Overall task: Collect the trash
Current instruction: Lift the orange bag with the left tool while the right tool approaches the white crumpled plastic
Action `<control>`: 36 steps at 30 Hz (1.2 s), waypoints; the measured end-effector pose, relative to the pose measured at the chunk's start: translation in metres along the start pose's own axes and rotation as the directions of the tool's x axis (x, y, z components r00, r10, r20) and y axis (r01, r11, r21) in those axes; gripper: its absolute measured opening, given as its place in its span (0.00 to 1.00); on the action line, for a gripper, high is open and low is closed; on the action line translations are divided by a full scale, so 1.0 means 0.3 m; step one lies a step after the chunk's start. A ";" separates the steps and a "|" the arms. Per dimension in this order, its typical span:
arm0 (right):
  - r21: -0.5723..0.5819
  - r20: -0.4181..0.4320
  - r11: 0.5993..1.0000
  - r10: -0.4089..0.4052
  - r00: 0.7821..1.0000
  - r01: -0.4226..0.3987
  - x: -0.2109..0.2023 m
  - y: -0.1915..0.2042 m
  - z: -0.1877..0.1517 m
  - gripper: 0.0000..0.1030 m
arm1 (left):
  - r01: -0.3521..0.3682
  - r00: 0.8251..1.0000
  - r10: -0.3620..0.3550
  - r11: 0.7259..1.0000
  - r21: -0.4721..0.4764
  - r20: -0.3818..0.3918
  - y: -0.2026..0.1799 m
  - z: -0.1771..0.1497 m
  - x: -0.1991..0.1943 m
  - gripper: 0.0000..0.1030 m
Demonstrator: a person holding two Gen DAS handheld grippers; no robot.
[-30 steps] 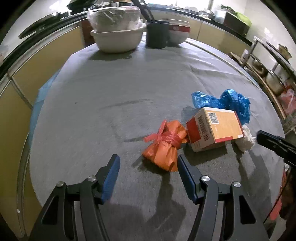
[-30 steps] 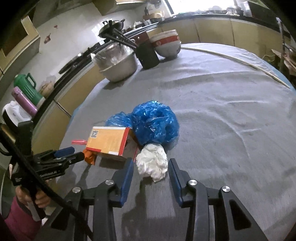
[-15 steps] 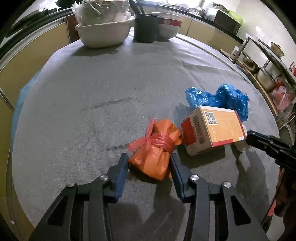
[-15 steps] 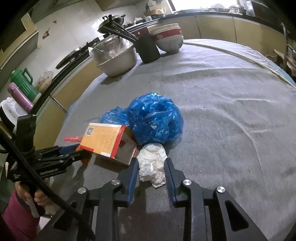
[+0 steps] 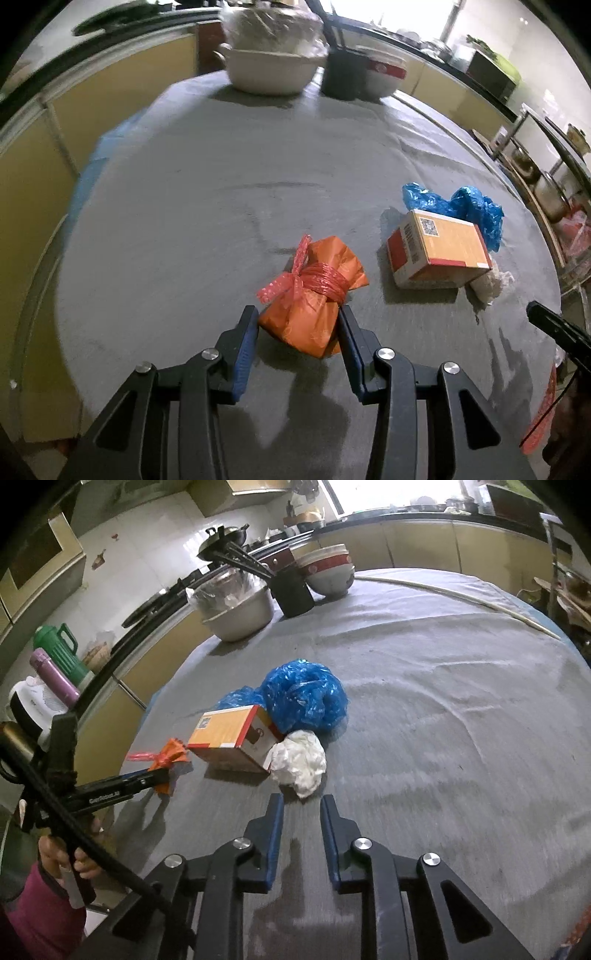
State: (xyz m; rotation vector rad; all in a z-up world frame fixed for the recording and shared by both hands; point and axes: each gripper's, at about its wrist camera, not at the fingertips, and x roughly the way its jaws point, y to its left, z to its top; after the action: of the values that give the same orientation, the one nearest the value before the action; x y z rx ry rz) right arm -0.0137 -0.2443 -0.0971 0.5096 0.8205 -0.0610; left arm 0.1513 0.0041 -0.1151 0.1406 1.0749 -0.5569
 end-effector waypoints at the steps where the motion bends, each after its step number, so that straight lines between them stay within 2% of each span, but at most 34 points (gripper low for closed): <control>1: 0.006 0.007 1.000 0.003 1.000 -0.003 -0.018 -0.002 -0.011 0.21 | -0.006 1.000 0.006 1.000 -0.004 0.008 0.002 -0.008 -0.019 0.43; 5: 0.026 0.033 0.999 0.020 0.999 -0.021 -0.076 -0.004 -0.046 0.21 | -0.010 0.999 0.011 1.000 -0.006 0.054 -0.007 -0.042 -0.102 0.43; 12: 0.043 0.088 0.998 0.051 0.995 -0.055 -0.193 0.007 -0.095 0.21 | -0.016 0.993 0.011 0.999 0.040 0.114 -0.107 -0.089 -0.250 0.43; 23: 0.062 0.172 0.993 0.087 0.981 -0.099 -0.378 -0.004 -0.169 0.21 | -0.055 0.983 0.030 0.989 0.137 0.180 -0.308 -0.120 -0.363 0.43; 32: 0.080 0.216 0.990 0.098 0.972 -0.118 -0.469 -0.030 -0.211 0.21 | -0.124 0.966 0.070 0.970 0.209 0.249 -0.446 -0.144 -0.425 0.43; 36: 0.081 0.227 0.989 0.106 0.968 -0.127 -0.492 -0.033 -0.225 0.21 | -0.129 0.965 0.071 0.967 0.221 0.253 -0.481 -0.146 -0.431 0.43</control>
State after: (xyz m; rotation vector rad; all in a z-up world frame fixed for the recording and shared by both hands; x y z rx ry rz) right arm -0.1636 -0.2431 -0.0344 0.6277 0.5694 -0.0478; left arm -0.0008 -0.0561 -0.0021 0.3258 0.7562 -0.5927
